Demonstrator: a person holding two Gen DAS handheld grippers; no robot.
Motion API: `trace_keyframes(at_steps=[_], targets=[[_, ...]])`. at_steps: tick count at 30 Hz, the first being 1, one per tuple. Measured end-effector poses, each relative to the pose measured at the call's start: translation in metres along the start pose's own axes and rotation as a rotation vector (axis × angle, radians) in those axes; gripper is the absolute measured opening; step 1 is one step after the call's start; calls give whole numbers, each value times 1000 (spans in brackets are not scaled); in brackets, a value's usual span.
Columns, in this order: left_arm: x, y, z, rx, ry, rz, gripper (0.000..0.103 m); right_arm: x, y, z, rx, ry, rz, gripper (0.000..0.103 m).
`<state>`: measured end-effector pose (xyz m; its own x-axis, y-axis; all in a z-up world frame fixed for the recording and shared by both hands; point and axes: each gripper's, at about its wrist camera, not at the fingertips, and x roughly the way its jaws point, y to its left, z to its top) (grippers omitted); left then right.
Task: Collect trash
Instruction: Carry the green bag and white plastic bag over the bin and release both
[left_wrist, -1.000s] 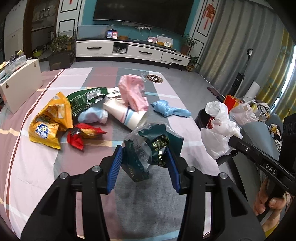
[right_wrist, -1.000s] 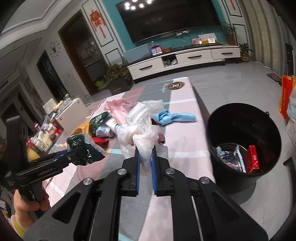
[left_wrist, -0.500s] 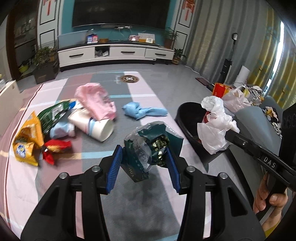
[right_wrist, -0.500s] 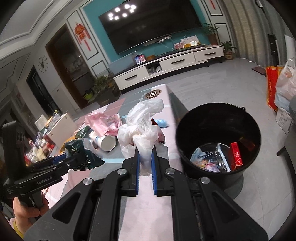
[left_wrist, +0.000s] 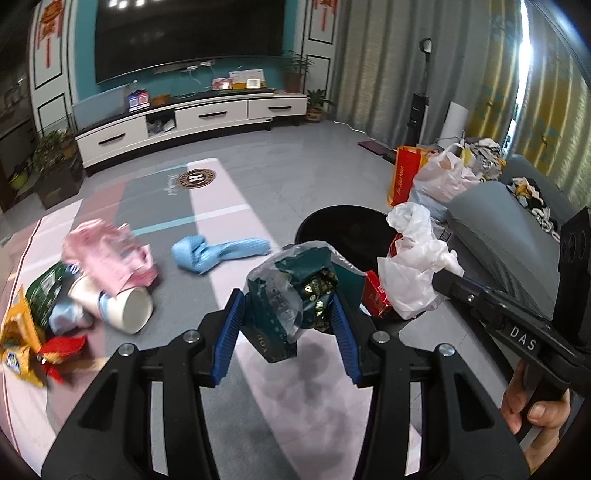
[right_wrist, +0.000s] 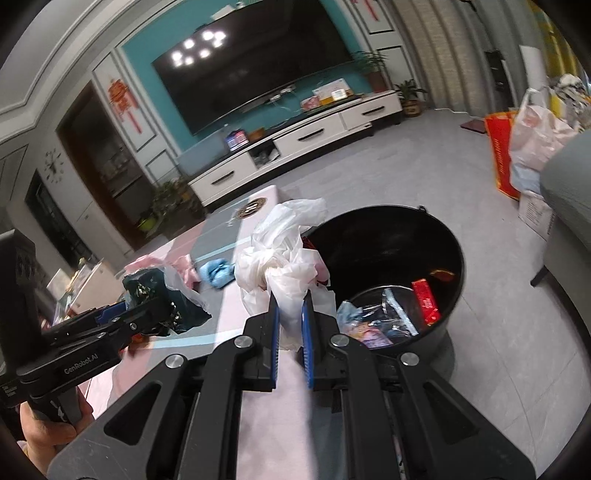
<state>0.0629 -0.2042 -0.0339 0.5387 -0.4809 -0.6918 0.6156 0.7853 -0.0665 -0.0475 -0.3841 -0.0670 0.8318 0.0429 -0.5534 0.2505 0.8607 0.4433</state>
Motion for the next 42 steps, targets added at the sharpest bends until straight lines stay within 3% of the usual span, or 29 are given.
trace_keyframes(at_steps=[9, 20, 23, 25, 28, 37, 42], targets=[[36, -24, 21, 39, 17, -24, 48, 6, -36, -3, 95, -5, -54, 12], [98, -45, 29, 37, 113, -71, 50, 27, -59, -4, 139, 13, -92, 16], [110, -47, 30, 25, 135, -71, 57, 34, -65, -5, 162, 22, -96, 20], [115, -46, 29, 9, 145, -80, 69, 35, -67, -6, 168, 27, -102, 22], [118, -45, 29, 0, 154, -91, 78, 36, -69, -8, 173, 31, -108, 27], [104, -26, 15, -32, 160, -68, 88, 27, -70, -7, 182, 30, -105, 35], [86, -8, -8, -48, 204, -27, 92, 24, -60, -9, 166, 52, -93, 49]])
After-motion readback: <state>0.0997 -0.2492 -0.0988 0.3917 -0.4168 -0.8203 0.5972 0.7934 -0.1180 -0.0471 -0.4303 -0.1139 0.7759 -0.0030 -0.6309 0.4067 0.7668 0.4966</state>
